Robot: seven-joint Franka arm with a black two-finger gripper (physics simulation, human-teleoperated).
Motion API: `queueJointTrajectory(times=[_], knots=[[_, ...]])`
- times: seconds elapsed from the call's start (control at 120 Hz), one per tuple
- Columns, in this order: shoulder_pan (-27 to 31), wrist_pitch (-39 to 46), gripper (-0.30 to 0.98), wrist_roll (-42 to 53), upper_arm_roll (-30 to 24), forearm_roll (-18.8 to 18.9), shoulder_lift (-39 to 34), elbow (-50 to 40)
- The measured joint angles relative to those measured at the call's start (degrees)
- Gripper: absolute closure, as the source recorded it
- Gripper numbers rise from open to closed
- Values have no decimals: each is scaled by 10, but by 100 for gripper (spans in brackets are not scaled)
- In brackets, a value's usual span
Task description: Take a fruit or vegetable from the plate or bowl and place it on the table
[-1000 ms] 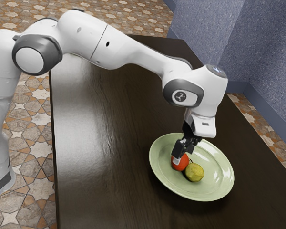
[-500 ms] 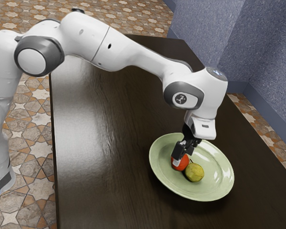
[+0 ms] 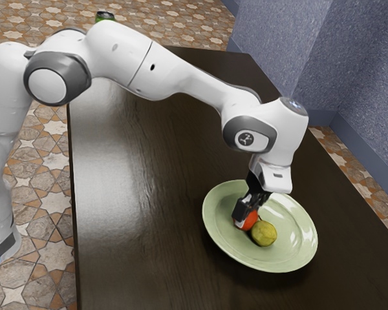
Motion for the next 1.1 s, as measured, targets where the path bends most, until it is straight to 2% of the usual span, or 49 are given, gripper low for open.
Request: queueJointTrajectory(times=[0.308,0.65,0.817,1.1], knots=[[0,-6,34,-9,3,3,-14,1],[1,-52,37,-17,60,8,-91,5],[-1,-77,34,-19,110,8,-116,6],[5,-104,34,-21,203,8,-116,6]])
